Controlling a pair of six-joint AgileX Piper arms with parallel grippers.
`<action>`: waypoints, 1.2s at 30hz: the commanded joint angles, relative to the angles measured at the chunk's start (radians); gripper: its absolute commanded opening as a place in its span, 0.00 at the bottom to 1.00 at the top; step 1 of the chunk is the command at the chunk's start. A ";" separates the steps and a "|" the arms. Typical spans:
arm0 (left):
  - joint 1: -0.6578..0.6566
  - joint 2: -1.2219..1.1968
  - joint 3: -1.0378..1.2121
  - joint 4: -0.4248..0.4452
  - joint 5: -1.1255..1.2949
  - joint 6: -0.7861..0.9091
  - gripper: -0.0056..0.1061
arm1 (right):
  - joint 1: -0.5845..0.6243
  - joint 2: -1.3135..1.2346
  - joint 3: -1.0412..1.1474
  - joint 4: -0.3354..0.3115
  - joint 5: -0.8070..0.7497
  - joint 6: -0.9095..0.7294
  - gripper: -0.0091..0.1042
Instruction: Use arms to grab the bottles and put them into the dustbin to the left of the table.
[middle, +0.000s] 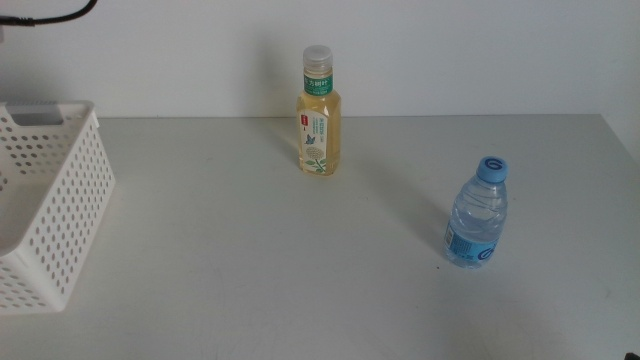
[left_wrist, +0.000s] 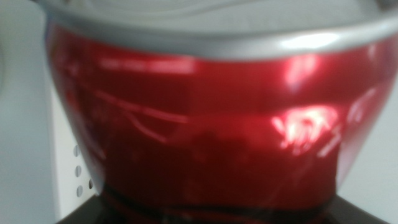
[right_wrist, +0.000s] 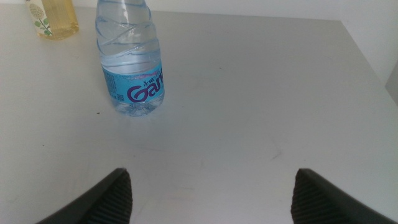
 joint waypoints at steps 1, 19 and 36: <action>0.018 -0.007 -0.040 0.001 -0.034 0.003 0.04 | -0.006 -0.021 -0.005 -0.006 -0.065 -0.009 0.66; 0.037 0.229 -0.040 -0.012 -0.121 0.003 0.04 | -0.006 -0.021 -0.005 -0.006 -0.065 -0.009 0.66; 0.033 0.300 -0.038 -0.064 -0.144 0.006 0.05 | -0.006 -0.021 -0.005 -0.006 -0.065 -0.009 0.66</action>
